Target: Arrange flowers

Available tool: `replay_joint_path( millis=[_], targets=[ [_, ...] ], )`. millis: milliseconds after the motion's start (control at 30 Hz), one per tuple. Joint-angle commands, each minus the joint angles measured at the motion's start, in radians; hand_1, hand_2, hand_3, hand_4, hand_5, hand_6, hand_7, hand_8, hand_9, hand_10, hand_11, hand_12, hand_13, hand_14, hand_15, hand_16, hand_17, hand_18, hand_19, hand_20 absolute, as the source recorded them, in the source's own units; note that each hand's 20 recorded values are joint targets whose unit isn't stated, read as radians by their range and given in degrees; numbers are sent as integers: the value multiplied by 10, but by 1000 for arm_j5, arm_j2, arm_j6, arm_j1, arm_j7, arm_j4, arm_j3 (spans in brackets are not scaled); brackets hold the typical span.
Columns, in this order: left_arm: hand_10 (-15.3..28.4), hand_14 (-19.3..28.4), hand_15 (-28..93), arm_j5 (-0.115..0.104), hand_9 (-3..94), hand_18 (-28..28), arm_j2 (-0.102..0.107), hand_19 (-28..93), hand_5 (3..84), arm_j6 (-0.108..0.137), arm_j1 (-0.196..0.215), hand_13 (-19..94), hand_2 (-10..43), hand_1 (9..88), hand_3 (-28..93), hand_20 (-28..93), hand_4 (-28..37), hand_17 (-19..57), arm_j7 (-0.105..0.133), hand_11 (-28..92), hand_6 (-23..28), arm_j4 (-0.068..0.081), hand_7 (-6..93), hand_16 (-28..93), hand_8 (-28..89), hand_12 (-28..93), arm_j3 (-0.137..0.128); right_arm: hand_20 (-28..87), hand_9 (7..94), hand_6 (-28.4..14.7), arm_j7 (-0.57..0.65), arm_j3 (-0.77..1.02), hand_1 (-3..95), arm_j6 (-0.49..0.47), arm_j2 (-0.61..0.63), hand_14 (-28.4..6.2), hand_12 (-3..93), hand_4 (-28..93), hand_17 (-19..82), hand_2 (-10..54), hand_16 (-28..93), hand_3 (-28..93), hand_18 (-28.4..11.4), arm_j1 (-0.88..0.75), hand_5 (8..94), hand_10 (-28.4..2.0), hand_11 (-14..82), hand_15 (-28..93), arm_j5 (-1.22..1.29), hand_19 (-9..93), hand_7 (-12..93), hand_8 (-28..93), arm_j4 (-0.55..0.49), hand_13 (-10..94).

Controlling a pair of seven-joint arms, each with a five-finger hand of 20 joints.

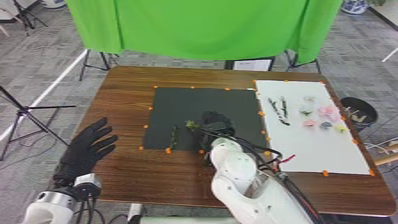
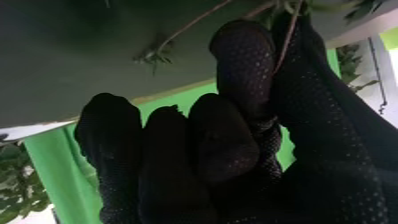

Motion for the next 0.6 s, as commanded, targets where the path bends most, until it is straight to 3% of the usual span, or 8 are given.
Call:
replay_joint_path(
  millis=[33, 600],
  targets=[
    [119, 163, 358, -2, 229, 231, 0, 418, 264, -14, 0, 191, -42, 261, 708, 81, -258, -93, -8, 251, 32, 5, 242, -20, -131, 159, 2, 743, 878, 15, -6, 1, 327, -20, -15, -65, 579, -132, 549, -80, 429, 870, -233, -21, 835, -62, 697, 903, -13, 932, 476, 228, -3, 850],
    [117, 162, 338, -2, 229, 229, -1, 412, 263, -12, -4, 191, -42, 260, 704, 82, -259, -92, -11, 229, 33, 7, 223, -9, -118, 168, 5, 733, 859, 4, -13, 9, 264, 4, -5, -70, 589, -187, 525, -85, 436, 863, -234, 8, 818, -66, 677, 890, -42, 932, 447, 143, 13, 832]
  ],
)
